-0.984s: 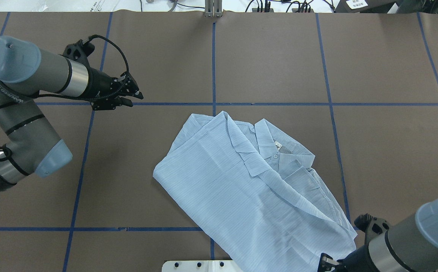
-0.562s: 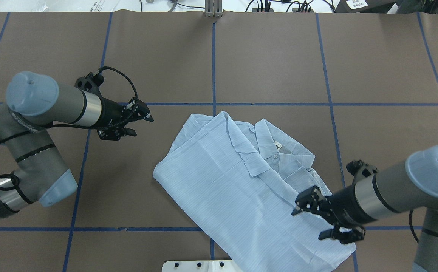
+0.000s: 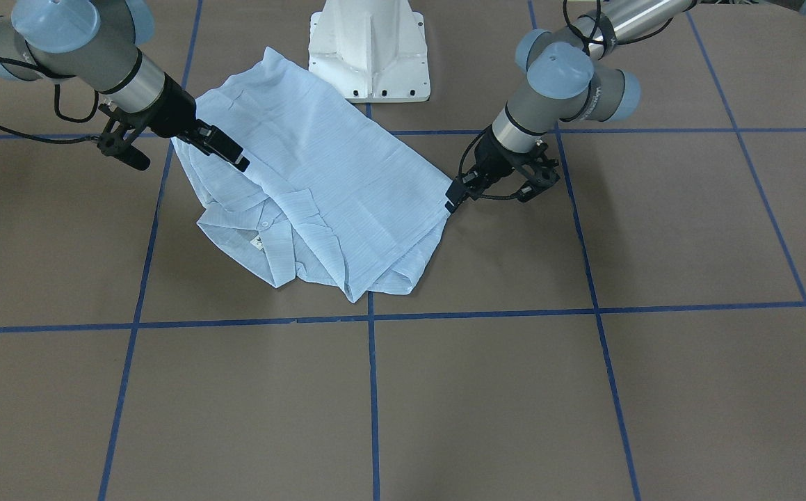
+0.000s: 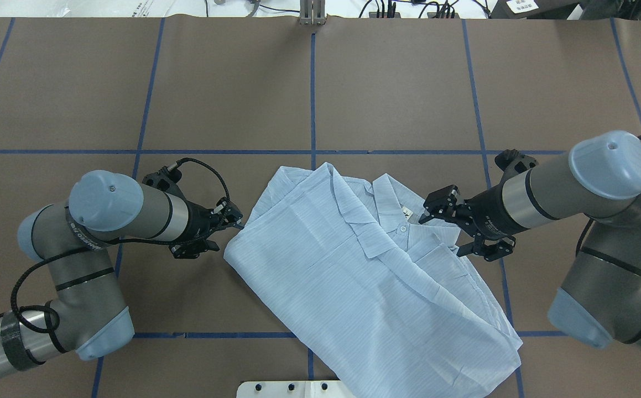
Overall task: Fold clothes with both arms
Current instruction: 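Grasp the shirt's far side with the left gripper while the right grasps the collar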
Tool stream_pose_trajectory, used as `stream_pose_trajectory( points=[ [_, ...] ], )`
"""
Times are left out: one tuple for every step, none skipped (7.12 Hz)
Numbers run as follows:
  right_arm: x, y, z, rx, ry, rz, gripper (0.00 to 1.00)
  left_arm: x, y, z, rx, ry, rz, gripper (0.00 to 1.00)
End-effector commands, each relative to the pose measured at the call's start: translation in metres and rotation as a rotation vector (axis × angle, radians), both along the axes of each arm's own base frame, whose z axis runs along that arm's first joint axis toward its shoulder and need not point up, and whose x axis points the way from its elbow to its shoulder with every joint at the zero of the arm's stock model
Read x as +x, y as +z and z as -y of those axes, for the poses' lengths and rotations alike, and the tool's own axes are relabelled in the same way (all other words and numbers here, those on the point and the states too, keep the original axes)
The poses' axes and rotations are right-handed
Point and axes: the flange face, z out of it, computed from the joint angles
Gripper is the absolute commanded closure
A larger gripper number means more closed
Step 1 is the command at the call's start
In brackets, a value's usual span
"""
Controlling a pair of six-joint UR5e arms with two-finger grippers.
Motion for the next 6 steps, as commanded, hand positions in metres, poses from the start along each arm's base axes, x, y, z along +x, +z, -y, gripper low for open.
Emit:
stream_pose_trajectory(
  points=[
    [-0.0062, -0.0035, 0.0089, 0.012, 0.003, 0.003, 0.00, -0.0019, -0.0119, -0.0084, -0.014, 0.002, 0.030, 0.33],
    [-0.0058, -0.0057, 0.0086, 0.012, 0.004, 0.007, 0.00, -0.0014, -0.0115, -0.0090, -0.018, 0.001, 0.037, 0.38],
    [-0.0053, -0.0044, 0.0088, 0.008, 0.002, 0.006, 0.00, 0.0001, -0.0105, -0.0112, -0.019, 0.004, 0.038, 0.42],
    [-0.0048, -0.0031, 0.0092, 0.007, 0.002, 0.005, 0.00, 0.0009, -0.0112, -0.0119, -0.020, 0.005, 0.038, 0.46],
    [-0.0052, -0.0061, 0.0084, 0.007, 0.000, 0.010, 0.00, 0.0028, -0.0100, -0.0132, -0.028, 0.009, 0.051, 0.47],
    [-0.0041, -0.0061, 0.0084, 0.007, 0.001, 0.011, 0.00, 0.0031, -0.0117, -0.0141, -0.045, 0.001, 0.049, 0.47]
  ],
)
